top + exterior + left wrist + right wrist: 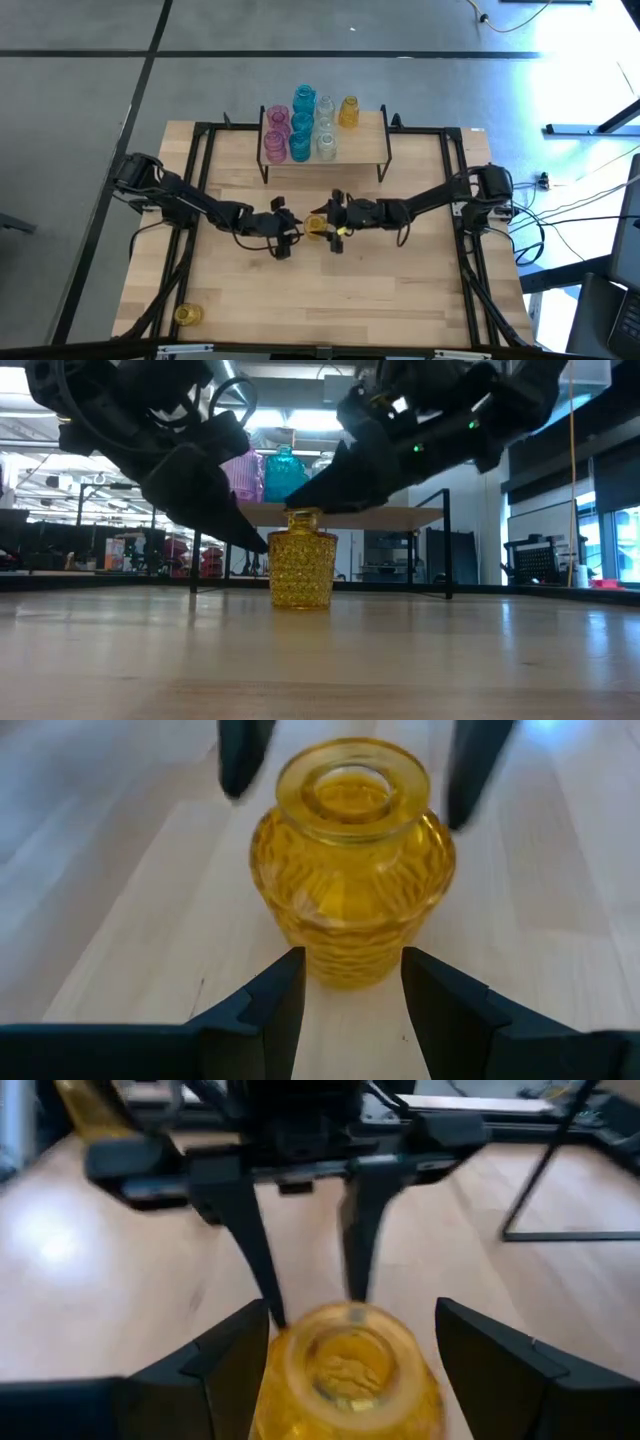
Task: Sort vases onto shelf
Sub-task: Put the top yellow flower vase on the shelf aligned with the other yellow flower vase
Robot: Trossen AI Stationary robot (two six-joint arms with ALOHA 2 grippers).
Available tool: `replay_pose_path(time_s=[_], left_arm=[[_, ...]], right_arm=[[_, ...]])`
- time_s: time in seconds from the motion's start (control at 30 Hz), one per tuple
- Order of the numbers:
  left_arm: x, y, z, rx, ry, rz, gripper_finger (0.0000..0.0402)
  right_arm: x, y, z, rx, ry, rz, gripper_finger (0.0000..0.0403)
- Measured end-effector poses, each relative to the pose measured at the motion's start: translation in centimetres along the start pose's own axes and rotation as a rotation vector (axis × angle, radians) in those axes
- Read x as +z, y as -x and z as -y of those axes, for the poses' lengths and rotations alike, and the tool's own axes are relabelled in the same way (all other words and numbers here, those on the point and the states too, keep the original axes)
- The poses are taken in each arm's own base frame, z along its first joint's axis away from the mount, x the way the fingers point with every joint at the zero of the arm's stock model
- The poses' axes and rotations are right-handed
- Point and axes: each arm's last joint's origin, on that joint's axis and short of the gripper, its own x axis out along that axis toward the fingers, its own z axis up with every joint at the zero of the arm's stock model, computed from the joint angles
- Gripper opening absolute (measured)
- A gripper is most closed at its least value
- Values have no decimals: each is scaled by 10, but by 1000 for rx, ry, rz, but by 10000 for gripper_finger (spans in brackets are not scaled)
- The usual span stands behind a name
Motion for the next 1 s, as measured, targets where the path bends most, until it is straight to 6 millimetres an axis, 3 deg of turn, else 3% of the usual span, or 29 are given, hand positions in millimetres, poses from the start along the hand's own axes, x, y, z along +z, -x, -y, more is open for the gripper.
replay_pose_path(time_s=[0.27, 0.5, 0.8, 1.0], left_arm=[[1, -1, -2, 1, 6, 1, 160], [0, -1, -2, -2, 5, -1, 160], [1, -1, -2, -1, 6, 0, 160], [1, -1, -2, -1, 6, 1, 160]], right_arm=[[-15, -11, 1, 45, -11, 5, 258], [-15, -11, 1, 45, 16, 8, 166], [-13, -9, 1, 45, 44, 0, 165], [6, 10, 1, 74, 73, -33, 178]])
